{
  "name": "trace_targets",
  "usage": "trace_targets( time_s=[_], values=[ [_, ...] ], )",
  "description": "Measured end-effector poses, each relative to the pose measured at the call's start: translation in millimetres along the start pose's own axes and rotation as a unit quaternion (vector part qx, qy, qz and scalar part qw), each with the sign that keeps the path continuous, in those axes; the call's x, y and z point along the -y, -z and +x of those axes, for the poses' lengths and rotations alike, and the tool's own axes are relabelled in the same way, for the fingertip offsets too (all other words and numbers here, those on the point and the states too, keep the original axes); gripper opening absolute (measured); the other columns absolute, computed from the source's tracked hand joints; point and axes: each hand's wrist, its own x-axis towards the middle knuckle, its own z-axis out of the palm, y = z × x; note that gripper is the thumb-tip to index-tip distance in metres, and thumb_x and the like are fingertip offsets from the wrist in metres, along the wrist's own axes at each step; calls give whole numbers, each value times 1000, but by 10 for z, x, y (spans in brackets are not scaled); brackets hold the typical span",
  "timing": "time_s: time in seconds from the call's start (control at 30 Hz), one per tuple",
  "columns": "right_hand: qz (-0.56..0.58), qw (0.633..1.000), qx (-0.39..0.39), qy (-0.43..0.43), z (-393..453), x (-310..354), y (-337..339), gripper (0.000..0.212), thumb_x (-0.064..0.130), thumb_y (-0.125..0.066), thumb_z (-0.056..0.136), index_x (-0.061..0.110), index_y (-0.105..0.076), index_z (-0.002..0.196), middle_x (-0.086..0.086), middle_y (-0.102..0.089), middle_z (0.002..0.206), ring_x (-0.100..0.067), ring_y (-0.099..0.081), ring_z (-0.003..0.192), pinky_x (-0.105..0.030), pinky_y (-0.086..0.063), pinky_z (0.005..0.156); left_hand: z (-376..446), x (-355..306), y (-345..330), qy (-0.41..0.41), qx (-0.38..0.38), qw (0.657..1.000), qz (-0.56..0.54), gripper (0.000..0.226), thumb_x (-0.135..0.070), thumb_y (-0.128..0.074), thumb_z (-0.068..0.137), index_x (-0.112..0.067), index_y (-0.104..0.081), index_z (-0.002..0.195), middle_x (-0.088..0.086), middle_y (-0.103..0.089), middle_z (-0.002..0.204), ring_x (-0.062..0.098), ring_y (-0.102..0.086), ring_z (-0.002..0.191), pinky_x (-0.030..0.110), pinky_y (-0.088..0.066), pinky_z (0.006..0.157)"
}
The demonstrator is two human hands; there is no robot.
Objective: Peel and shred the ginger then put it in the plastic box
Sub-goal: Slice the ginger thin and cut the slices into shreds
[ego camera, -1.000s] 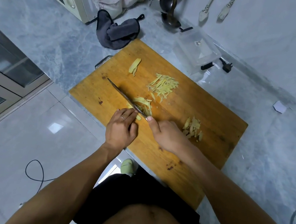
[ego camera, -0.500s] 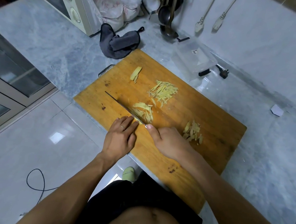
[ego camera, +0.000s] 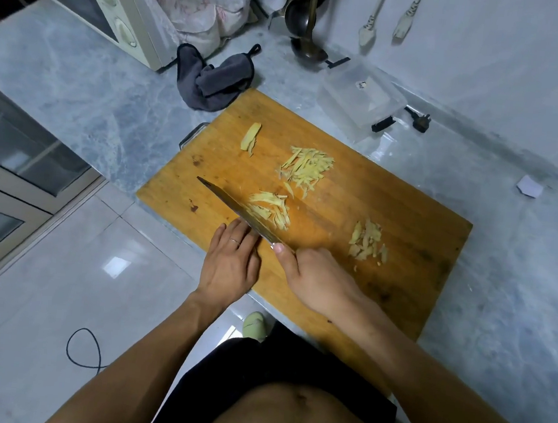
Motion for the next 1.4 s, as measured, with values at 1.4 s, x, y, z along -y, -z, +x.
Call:
trace_targets(
  time_s=[1.4],
  values=[
    [1, 1000, 20, -22, 25, 64, -30, 73, 60, -19, 103, 8, -55, 66, -9, -58, 63, -30, -59, 59, -39, -47, 54, 9, -75, 18, 2, -59, 998, 3, 25, -13, -52, 89, -7, -66, 109, 13, -62, 113, 35, -53, 114, 55, -42, 98]
  ],
)
